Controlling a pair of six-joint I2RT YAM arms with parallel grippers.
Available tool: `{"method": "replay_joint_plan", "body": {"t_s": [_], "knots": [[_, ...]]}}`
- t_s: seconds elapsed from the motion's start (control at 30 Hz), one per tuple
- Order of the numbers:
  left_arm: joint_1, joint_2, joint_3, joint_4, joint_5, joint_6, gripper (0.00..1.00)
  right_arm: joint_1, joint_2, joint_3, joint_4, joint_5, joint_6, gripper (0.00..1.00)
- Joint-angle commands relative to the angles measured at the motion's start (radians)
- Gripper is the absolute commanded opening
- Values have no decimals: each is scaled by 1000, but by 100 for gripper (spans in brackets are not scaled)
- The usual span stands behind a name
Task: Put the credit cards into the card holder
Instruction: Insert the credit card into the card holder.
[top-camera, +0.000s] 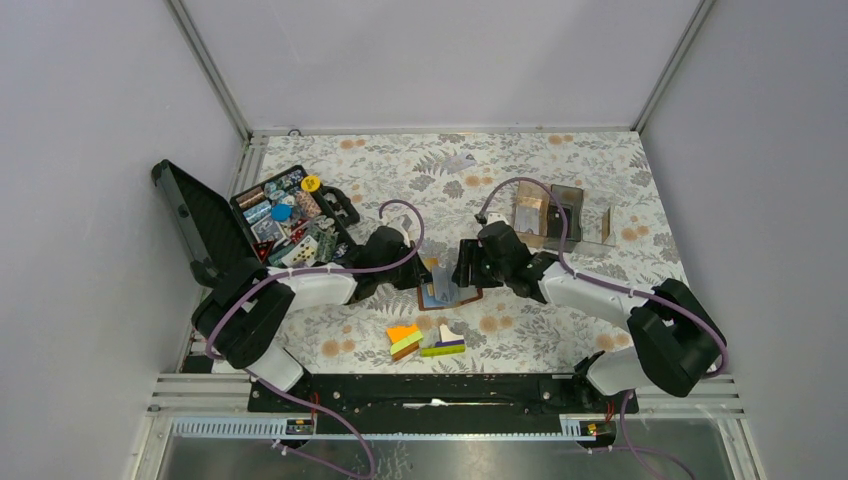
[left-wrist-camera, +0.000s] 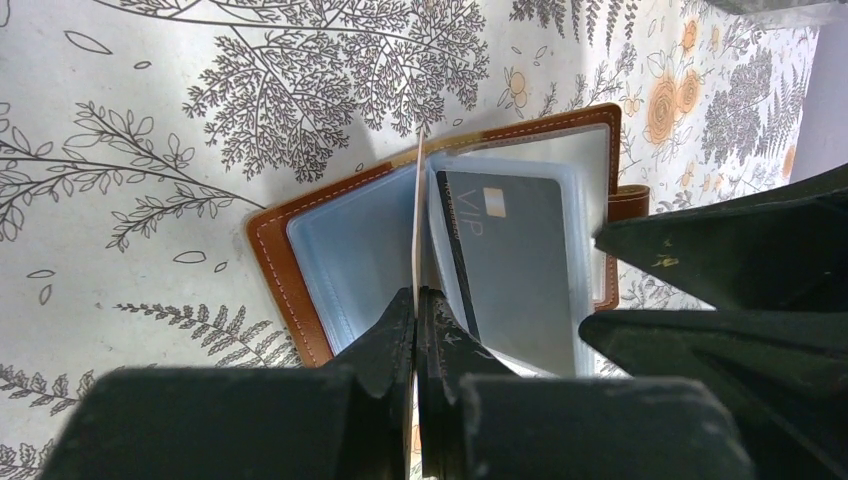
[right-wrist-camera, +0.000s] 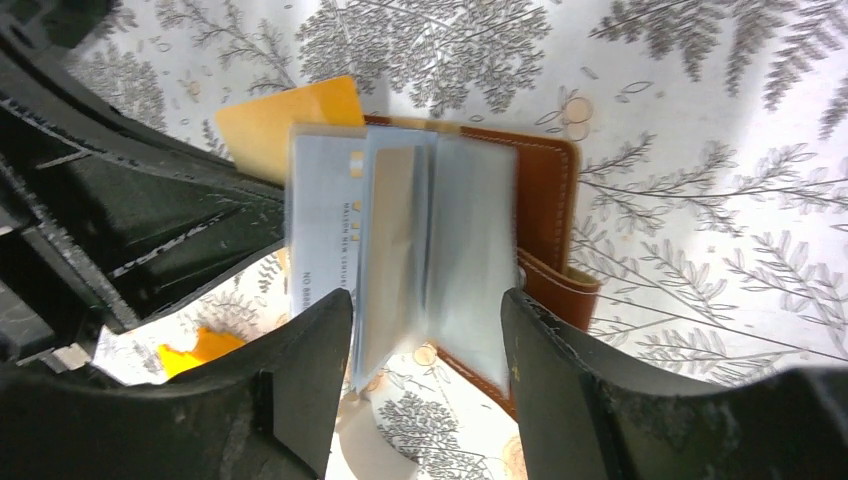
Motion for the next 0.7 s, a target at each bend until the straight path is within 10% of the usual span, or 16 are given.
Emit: {"method": "replay_joint_plan", "body": {"t_s": [0.0, 0.67], "knots": [[-7, 12, 26, 1, -41, 32, 0, 19, 10, 81, -140, 152, -67, 62], [-21, -77, 7, 47, 5, -18, 0, 50, 8, 109, -291, 379, -46, 61]]}}
